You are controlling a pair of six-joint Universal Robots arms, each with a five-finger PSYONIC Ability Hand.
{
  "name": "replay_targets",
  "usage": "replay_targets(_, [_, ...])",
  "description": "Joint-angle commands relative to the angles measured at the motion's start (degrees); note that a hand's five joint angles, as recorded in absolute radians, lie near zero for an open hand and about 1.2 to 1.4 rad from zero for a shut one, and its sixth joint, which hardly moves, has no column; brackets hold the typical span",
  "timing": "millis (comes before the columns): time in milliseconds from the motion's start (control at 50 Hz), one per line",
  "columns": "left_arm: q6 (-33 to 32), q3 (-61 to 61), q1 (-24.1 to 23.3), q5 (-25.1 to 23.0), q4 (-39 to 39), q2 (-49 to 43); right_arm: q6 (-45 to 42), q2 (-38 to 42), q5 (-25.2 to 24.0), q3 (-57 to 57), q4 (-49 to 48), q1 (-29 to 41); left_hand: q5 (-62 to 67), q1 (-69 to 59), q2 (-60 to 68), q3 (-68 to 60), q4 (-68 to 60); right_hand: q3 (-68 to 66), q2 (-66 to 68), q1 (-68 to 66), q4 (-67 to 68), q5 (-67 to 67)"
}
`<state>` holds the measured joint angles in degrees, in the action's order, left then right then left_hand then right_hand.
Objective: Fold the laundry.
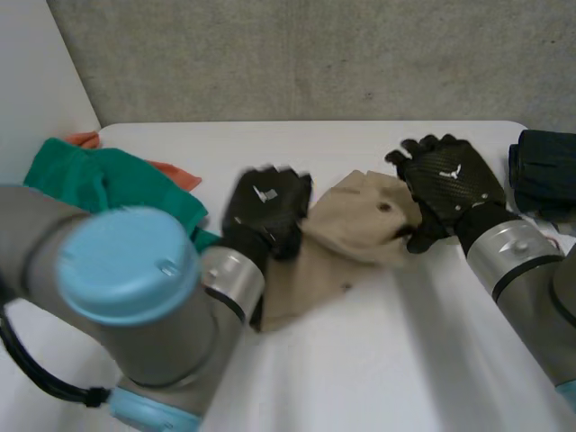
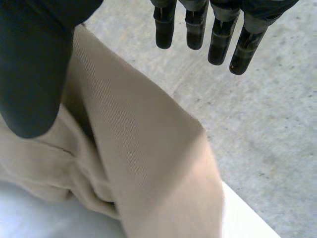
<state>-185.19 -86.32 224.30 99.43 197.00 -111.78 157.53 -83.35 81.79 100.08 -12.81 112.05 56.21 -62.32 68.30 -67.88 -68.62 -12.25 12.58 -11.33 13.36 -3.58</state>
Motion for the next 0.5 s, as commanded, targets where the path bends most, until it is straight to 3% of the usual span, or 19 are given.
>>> replay_targets(20, [-7.90,-2.45,3.16,0.15,-0.12,6.31,0.49,-2.95,-0.58,-3.39,5.24,-6.56,13.79,-17.68,11.70,-12.12,-11.38,2.25,-2.58,1.33,-3.36,3.58])
replay_targets(120, [-10.98,-4.47,4.31,0.07,0.06,9.73,5.66,-2.69,-6.27,-6.12,15.25,-12.63,13.79,-17.68,11.70,-12.12,-11.38,2.25,-2.58,1.33,-3.36,3.58])
replay_targets(260, [-11.60,-5.97,7.38,0.50,0.06,12.90,11.56,-0.94,-11.83,-6.12,17.56,-16.59,13.79,-17.68,11.70,-12.12,-11.38,2.25,-2.58,1.33,-3.36,3.58])
replay_targets(440, [-12.30,0.42,21.52,-1.59,5.22,16.60,11.48,0.03,-12.01,-6.83,16.06,-19.41,13.79,-17.68,11.70,-12.12,-11.38,2.25,-2.58,1.33,-3.36,3.58])
replay_targets(500, [-11.86,4.74,22.50,-3.79,7.61,15.89,11.57,0.03,-12.01,-6.91,15.71,-19.41,13.79,-17.68,11.70,-12.12,-11.38,2.25,-2.58,1.33,-3.36,3.58])
